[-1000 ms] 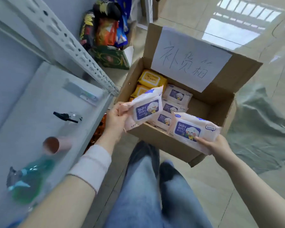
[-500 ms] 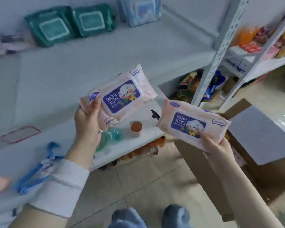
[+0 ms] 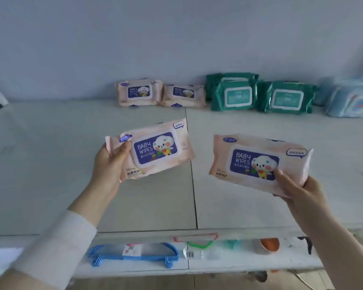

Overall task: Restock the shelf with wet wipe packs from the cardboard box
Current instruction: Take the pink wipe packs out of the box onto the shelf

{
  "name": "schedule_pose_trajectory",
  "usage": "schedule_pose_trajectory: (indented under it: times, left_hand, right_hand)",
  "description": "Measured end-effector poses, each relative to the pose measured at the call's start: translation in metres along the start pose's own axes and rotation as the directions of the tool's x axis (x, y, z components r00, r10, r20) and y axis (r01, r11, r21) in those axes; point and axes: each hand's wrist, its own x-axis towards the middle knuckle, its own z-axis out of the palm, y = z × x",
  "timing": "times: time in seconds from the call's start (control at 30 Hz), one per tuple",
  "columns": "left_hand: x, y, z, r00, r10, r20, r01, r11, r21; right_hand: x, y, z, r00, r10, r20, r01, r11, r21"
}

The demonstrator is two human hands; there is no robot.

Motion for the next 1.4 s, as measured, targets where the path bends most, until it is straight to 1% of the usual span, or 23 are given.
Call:
schedule_pose_trajectory:
  times: [0.13,0.23,0.33,0.4,0.47,0.53,0.57,0.6,0.63,0.67,0.77,0.8,0.83,0.9,0.93,0.97,1.0,1.03,1.1,1.17,1.23,1.3,1.4]
  left_hand:
    - [0.073,0.001,-0.013,1.000,-0.012,-0.018,0.012,1.000,-0.004]
    - [0.124,-0.001,-0.017,0.996,-0.076,-0.038,0.076,0.997,-0.019]
    - [0.173,0.003,-0.022,0.995,-0.100,-0.013,0.100,0.995,-0.008]
    - [0.206,0.007,-0.021,0.993,-0.116,0.022,0.115,0.993,0.017]
    - [0.237,0.004,-0.016,0.988,-0.150,0.031,0.146,0.984,0.101]
    - [0.264,-0.003,-0.009,0.985,-0.173,-0.002,0.168,0.956,0.239]
    - [0.274,-0.009,-0.007,0.987,-0.159,-0.029,0.160,0.942,0.294]
    - [0.282,-0.014,-0.006,0.992,-0.119,-0.050,0.129,0.926,0.354]
    - [0.287,-0.018,-0.005,0.996,-0.071,-0.054,0.087,0.902,0.423]
    - [0.289,-0.020,-0.004,0.999,-0.020,-0.050,0.042,0.873,0.486]
    - [0.287,-0.019,-0.001,0.992,0.126,0.017,-0.111,0.791,0.602]
    - [0.284,-0.018,0.001,0.983,0.174,0.065,-0.172,0.723,0.669]
    - [0.278,-0.017,0.004,0.974,0.194,0.118,-0.216,0.630,0.746]
    - [0.262,-0.013,0.014,0.958,0.190,0.214,-0.275,0.405,0.872]
    - [0.253,-0.010,0.022,0.938,0.213,0.274,-0.328,0.285,0.901]
    - [0.243,-0.005,0.034,0.897,0.254,0.361,-0.410,0.176,0.895]
    - [0.232,0.000,0.048,0.836,0.284,0.470,-0.511,0.089,0.855]
    - [0.219,0.006,0.067,0.763,0.268,0.588,-0.614,0.015,0.789]
    - [0.183,0.019,0.114,0.609,0.106,0.786,-0.780,-0.101,0.617]
    - [0.136,0.029,0.169,0.486,-0.072,0.871,-0.869,-0.150,0.472]
    - [0.079,0.036,0.227,0.411,-0.196,0.890,-0.906,-0.192,0.376]
    - [0.015,0.038,0.286,0.345,-0.314,0.884,-0.934,-0.203,0.293]
    - [-0.095,0.029,0.369,0.208,-0.470,0.858,-0.974,-0.179,0.138]
  right_hand:
    - [0.080,-0.005,0.069,0.996,-0.026,0.086,0.026,1.000,0.001]
    - [0.132,0.003,0.112,0.992,-0.002,0.123,0.003,1.000,-0.009]
    - [0.179,0.007,0.148,0.992,0.040,0.121,-0.042,0.999,0.012]
    - [0.207,0.006,0.170,0.992,0.058,0.109,-0.056,0.998,-0.017]
    - [0.229,0.007,0.189,0.998,0.042,0.053,-0.035,0.993,-0.113]
    - [0.247,0.014,0.203,0.996,0.009,-0.093,-0.037,0.953,-0.302]
    - [0.254,0.017,0.209,0.986,-0.007,-0.164,-0.071,0.882,-0.466]
    - [0.259,0.019,0.213,0.974,-0.023,-0.224,-0.124,0.775,-0.619]
    - [0.261,0.021,0.216,0.961,-0.047,-0.273,-0.170,0.680,-0.714]
    - [0.262,0.022,0.218,0.947,-0.072,-0.313,-0.200,0.633,-0.748]
    - [0.251,0.023,0.222,0.912,-0.153,-0.380,-0.213,0.617,-0.758]
    - [0.244,0.022,0.222,0.910,-0.181,-0.373,-0.205,0.586,-0.784]
    - [0.236,0.021,0.220,0.916,-0.204,-0.345,-0.187,0.543,-0.819]
    - [0.218,0.017,0.211,0.942,-0.218,-0.257,-0.138,0.446,-0.884]
    - [0.208,0.013,0.203,0.956,-0.201,-0.212,-0.119,0.394,-0.911]
    - [0.198,0.008,0.191,0.971,-0.175,-0.166,-0.100,0.334,-0.937]
    - [0.187,0.003,0.177,0.983,-0.142,-0.118,-0.078,0.264,-0.961]
    - [0.176,-0.003,0.160,0.991,-0.106,-0.076,-0.055,0.189,-0.980]
    - [0.150,-0.018,0.119,1.000,-0.015,-0.023,-0.022,0.052,-0.998]
    - [0.120,-0.034,0.068,0.994,0.102,-0.039,-0.037,-0.025,-0.999]
    - [0.087,-0.047,0.008,0.972,0.212,-0.101,-0.079,-0.113,-0.990]
    - [0.047,-0.057,-0.057,0.948,0.265,-0.176,-0.130,-0.184,-0.974]
    - [-0.030,-0.059,-0.161,0.909,0.295,-0.296,-0.247,-0.191,-0.950]
